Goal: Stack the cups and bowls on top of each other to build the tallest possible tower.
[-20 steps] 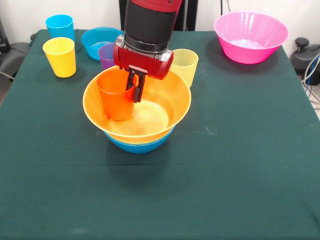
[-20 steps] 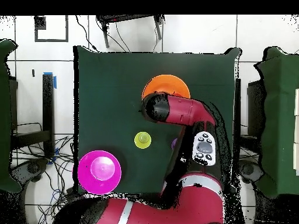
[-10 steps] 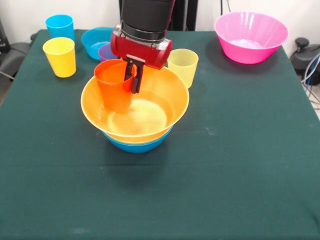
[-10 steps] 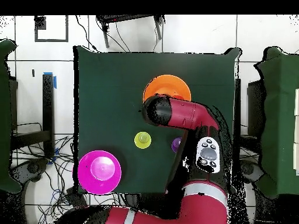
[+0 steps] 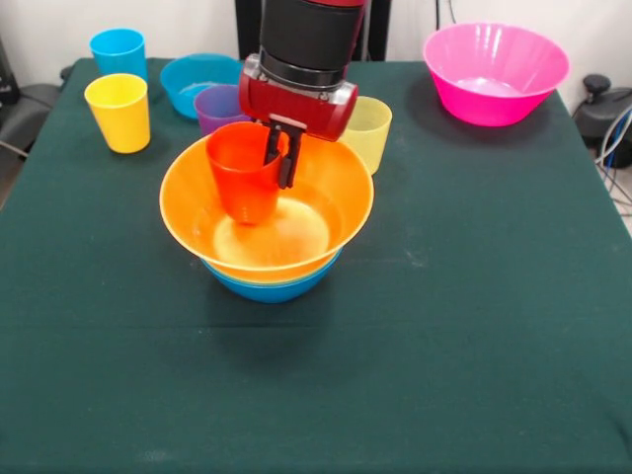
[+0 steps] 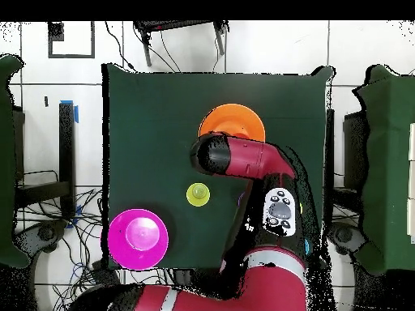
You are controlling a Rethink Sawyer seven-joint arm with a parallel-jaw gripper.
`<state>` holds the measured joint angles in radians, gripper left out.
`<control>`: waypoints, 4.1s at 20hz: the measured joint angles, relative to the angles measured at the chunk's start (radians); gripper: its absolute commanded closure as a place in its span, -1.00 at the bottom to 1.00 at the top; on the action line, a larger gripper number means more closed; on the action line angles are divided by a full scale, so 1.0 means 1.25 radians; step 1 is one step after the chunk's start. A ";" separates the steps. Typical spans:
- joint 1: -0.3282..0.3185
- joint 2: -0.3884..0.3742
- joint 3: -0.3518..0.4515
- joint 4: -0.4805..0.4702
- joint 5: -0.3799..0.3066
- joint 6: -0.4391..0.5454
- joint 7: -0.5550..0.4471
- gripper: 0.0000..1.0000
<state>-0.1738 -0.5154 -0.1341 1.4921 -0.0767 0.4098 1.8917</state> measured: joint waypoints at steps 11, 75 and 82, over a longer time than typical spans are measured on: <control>0.015 0.000 0.000 0.000 0.000 0.000 0.000 1.00; 0.011 0.037 0.000 -0.089 0.000 0.000 0.000 -1.00; 0.011 0.037 0.000 -0.088 0.000 0.000 0.000 -1.00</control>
<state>-0.1594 -0.4696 -0.1341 1.3815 -0.0771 0.4100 1.8917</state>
